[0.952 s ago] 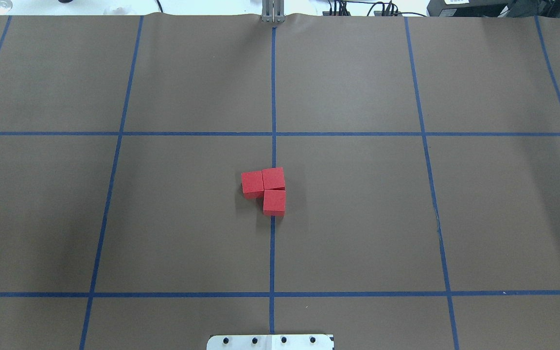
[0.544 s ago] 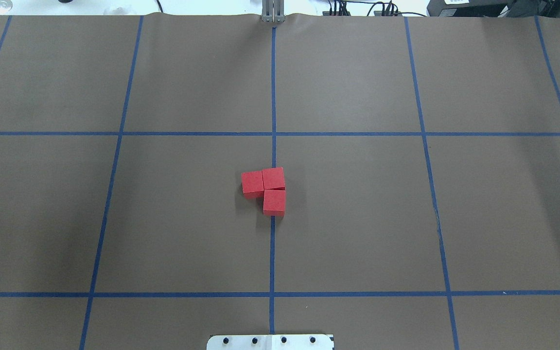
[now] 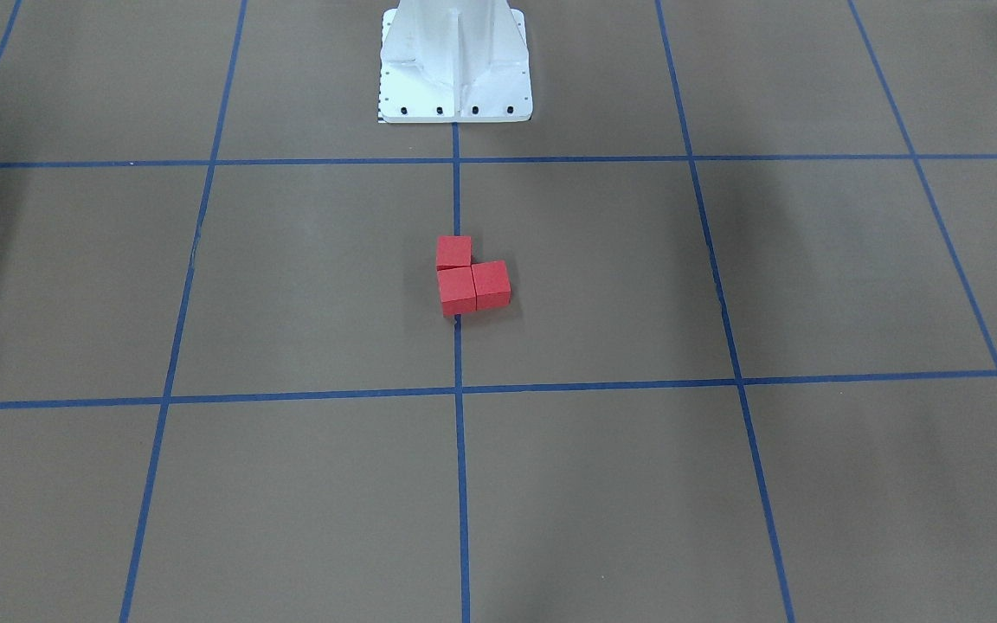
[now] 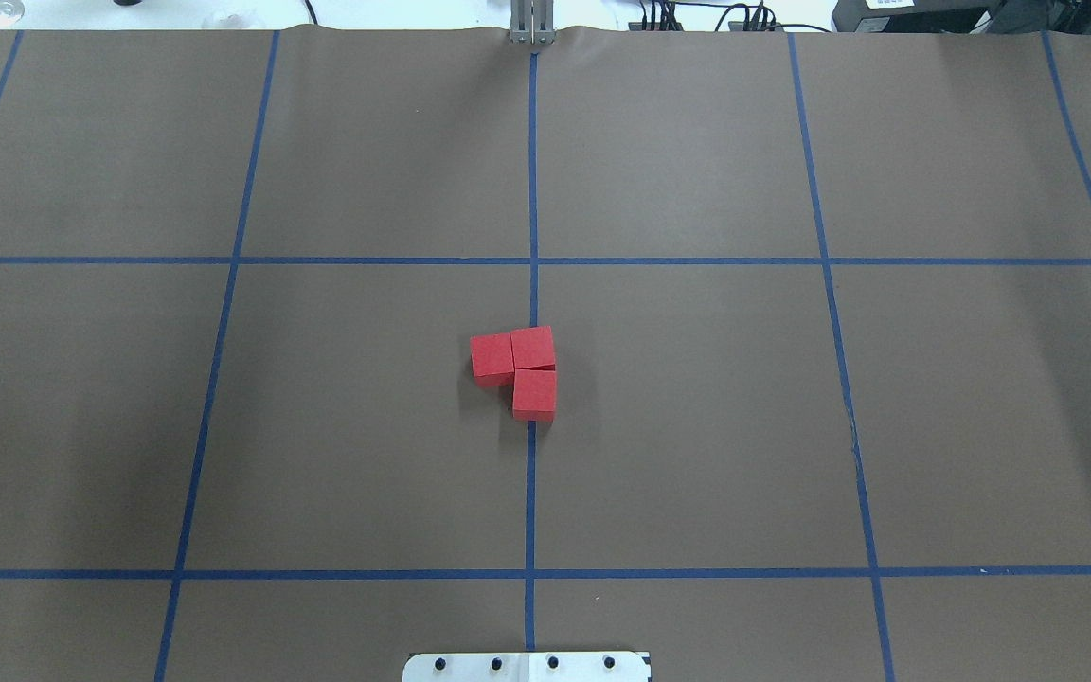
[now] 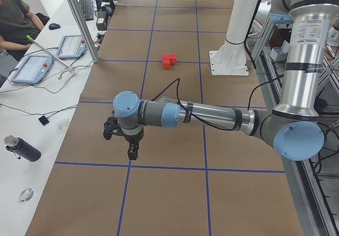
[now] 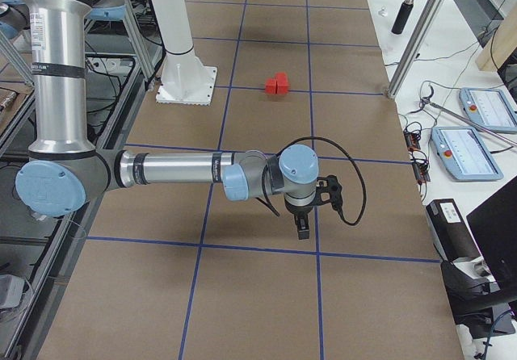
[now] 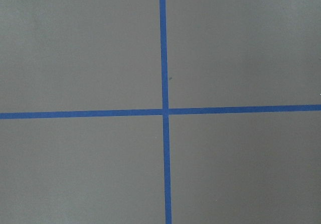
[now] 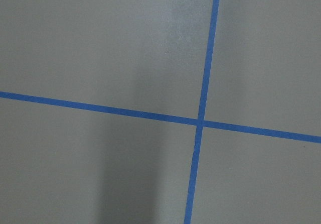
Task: Form red blocks into L shape at center
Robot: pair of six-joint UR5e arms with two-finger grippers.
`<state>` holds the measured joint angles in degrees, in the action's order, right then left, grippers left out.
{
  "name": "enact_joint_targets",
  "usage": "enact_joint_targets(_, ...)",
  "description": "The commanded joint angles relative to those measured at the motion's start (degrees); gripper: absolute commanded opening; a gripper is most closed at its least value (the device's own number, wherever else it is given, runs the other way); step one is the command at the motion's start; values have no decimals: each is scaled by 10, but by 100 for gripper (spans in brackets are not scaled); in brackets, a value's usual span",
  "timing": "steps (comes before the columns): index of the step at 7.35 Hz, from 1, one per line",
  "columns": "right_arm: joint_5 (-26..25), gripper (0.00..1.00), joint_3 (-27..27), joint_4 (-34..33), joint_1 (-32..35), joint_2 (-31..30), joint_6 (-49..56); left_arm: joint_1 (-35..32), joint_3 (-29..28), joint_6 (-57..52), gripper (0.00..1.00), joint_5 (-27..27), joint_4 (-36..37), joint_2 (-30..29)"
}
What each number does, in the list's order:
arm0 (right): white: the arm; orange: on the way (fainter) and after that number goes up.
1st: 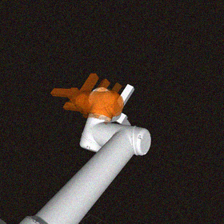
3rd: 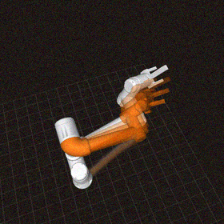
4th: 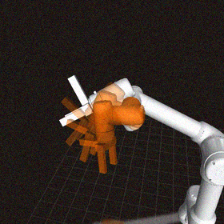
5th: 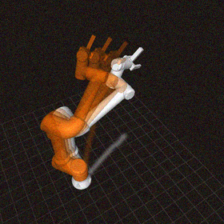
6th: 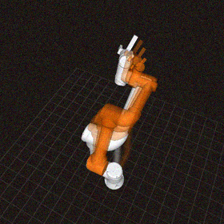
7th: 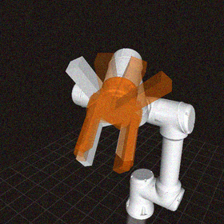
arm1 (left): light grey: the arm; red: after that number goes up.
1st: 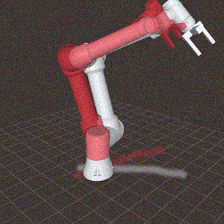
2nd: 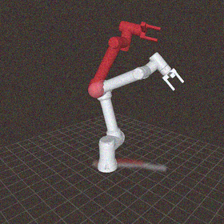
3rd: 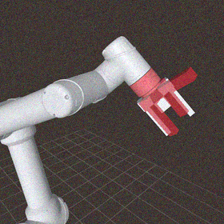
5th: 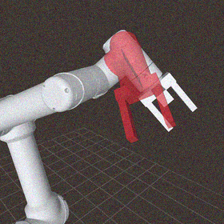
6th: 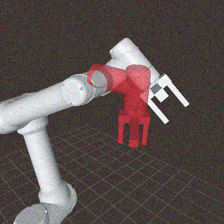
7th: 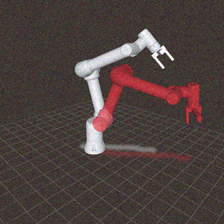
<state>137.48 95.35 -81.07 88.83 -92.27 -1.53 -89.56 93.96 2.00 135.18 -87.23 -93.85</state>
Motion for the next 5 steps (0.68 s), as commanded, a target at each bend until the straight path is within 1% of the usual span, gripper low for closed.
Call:
enact_joint_targets(1, 43, 100, -3, 16, -5, -6, 4, 0, 1, 1, 100, 1, -1, 2)
enact_joint_targets(5, 49, 100, 9, 20, -4, -21, 4, 0, -1, 1, 100, 1, -1, 9)
